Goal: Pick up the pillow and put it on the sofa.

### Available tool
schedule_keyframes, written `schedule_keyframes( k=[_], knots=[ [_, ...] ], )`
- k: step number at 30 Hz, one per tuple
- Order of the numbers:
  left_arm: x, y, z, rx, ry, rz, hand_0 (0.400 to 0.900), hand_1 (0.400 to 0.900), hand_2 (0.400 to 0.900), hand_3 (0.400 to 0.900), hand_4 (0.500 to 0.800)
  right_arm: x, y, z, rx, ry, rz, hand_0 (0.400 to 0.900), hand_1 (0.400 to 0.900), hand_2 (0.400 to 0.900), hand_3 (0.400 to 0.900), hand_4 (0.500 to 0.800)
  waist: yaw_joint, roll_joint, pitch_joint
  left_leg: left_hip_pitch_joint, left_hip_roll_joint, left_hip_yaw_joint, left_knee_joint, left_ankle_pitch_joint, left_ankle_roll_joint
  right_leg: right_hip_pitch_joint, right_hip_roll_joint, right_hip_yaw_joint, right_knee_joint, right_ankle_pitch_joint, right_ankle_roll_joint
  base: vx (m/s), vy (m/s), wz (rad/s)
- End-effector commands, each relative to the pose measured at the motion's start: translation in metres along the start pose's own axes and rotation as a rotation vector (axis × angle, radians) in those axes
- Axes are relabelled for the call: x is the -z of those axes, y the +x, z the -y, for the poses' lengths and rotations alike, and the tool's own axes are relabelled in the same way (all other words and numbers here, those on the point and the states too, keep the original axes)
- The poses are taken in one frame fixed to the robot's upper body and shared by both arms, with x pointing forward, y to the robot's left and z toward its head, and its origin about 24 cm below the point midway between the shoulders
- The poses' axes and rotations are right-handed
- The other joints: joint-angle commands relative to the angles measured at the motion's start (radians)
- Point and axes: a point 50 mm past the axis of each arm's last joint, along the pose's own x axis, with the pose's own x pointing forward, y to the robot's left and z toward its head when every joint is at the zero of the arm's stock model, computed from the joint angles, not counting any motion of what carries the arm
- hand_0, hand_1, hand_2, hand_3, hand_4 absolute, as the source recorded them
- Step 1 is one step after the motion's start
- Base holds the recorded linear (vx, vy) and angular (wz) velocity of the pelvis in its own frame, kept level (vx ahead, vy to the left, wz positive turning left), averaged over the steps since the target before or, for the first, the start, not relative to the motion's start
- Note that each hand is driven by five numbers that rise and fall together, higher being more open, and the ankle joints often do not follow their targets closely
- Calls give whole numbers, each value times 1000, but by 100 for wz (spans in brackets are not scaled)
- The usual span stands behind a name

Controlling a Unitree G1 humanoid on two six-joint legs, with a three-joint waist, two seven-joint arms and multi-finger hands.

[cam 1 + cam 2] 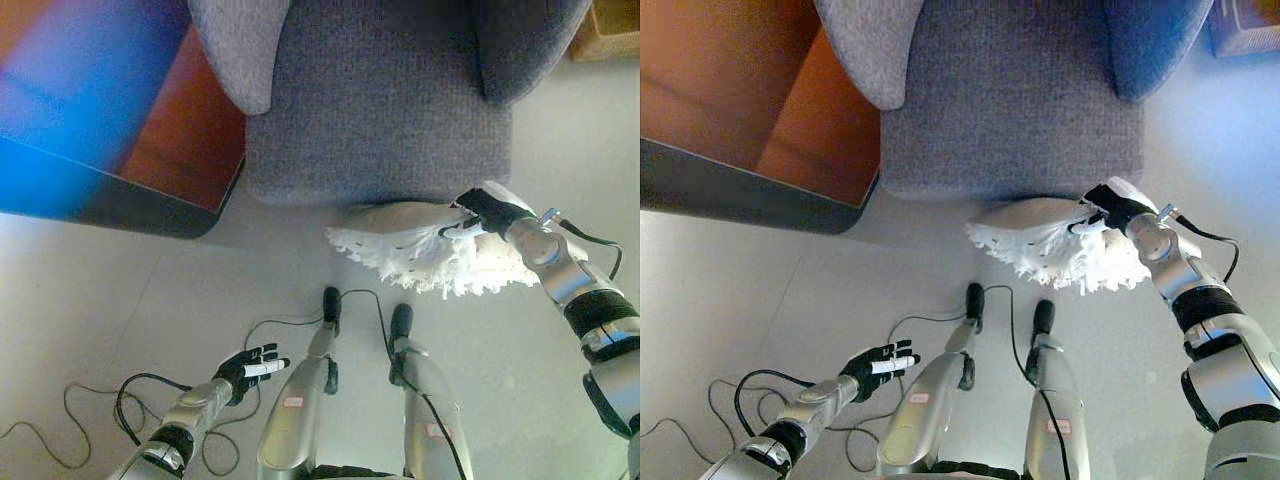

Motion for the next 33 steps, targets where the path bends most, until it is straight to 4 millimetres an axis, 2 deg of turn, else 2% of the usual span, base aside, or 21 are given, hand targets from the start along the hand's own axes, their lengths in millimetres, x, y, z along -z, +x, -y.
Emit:
schedule_keyframes(
  k=[1, 11, 17, 23, 33],
  knots=[
    [57, -23, -24, -69, 7, -205, 900, 900, 900, 900, 800, -62, -9, 41, 98, -64, 327, 400, 400, 400, 400, 500, 3, -122, -100, 120, -6, 25, -7, -142, -56, 176, -35, -24, -275, 123, 93, 95, 21, 7],
    [113, -46, -24, -104, 12, -432, 900, 900, 900, 900, 800, -74, -22, 34, 6, -31, 423, 400, 400, 400, 400, 500, 4, -194, -253, 251, 9, 36, -7, -189, -60, 346, -19, -24, -361, 134, 97, 139, 6, 3],
    [135, -56, -21, -99, 16, -529, 900, 900, 900, 900, 800, -83, -26, 51, 10, -46, 447, 400, 400, 400, 400, 500, 16, -223, -328, 304, 10, 38, -7, -211, -59, 406, -17, -24, -382, 131, 98, 119, 14, 1],
    [153, -66, -16, -87, 34, -614, 900, 900, 900, 900, 800, -93, -25, 81, 5, -30, 429, 400, 400, 400, 400, 500, 40, -250, -383, 355, 8, 31, -7, -229, -57, 462, -16, -28, -383, 117, 96, 125, 25, 5],
    [165, -75, -17, -87, 51, -692, 900, 900, 900, 900, 800, -109, -17, 123, 47, -31, 327, 400, 400, 400, 400, 500, 90, -281, -410, 396, 8, 9, -7, -239, -59, 515, -22, -49, -383, 110, 101, 82, 29, 8]
  ],
)
